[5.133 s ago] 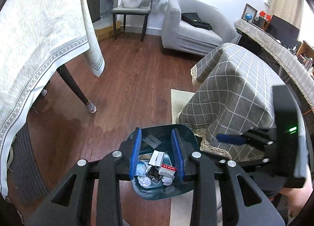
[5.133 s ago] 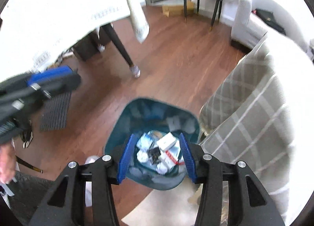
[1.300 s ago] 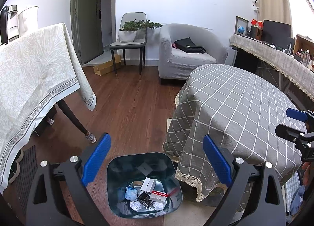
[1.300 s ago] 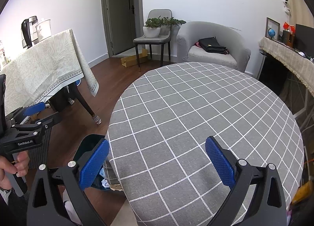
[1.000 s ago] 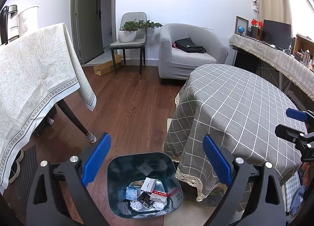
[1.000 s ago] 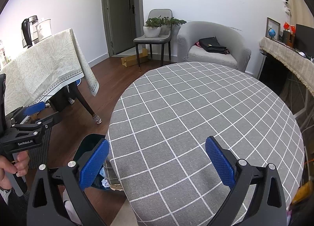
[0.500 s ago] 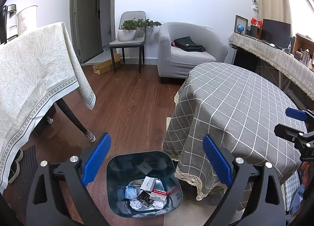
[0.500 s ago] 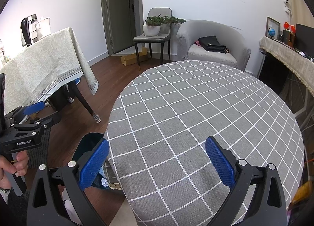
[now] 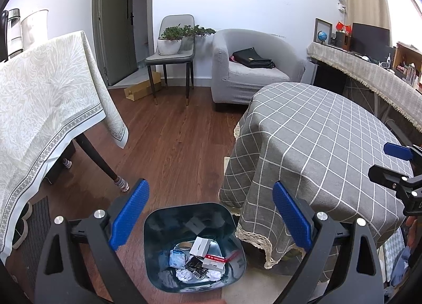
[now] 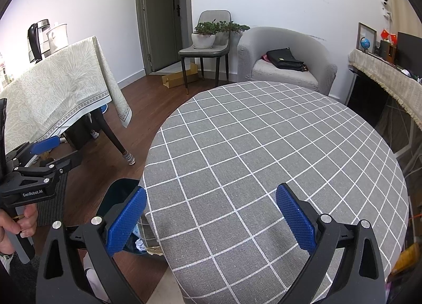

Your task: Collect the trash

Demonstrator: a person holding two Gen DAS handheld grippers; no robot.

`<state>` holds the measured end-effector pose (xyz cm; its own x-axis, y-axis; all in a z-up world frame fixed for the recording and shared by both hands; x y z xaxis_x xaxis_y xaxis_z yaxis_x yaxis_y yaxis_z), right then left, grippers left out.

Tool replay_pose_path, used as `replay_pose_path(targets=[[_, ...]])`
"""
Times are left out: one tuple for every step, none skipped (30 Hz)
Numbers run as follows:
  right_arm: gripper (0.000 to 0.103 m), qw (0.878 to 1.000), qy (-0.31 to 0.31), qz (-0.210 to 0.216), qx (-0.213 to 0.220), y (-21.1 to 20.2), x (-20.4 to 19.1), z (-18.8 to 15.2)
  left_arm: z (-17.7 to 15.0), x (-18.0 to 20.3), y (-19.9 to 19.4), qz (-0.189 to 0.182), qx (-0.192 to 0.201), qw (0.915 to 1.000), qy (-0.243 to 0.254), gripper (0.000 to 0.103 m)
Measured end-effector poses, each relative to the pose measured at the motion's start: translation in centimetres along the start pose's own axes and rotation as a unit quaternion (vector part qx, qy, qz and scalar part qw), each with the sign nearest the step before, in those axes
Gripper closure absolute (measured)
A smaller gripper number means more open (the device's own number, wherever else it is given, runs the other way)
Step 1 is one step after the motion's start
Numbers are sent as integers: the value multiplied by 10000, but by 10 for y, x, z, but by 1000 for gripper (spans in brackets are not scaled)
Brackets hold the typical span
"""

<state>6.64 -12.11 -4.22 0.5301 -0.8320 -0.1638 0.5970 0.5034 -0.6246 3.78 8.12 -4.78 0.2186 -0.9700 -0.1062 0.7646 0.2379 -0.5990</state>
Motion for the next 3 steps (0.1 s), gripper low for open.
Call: replay_pose_path(targets=[[4, 10000, 1, 0, -1, 0, 0, 0, 0, 0, 0, 5, 6, 10000, 4, 7], [4, 10000, -3, 0, -3, 0, 0, 0, 0, 1, 0, 8, 5, 10000, 10, 6], [4, 10000, -3, -1, -2, 0, 0, 0, 0, 1, 0, 14, 0, 10000, 4, 6]])
Point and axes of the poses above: each gripper's, at about its wrist camera, not at the fingertips, and y roughly the way its jaws point, x to its right, z to its top, the point moved 4 cm from there along y, roughly the way its jaws point, and after that the axes turned 11 degrees about z, right-handed, at the moved point
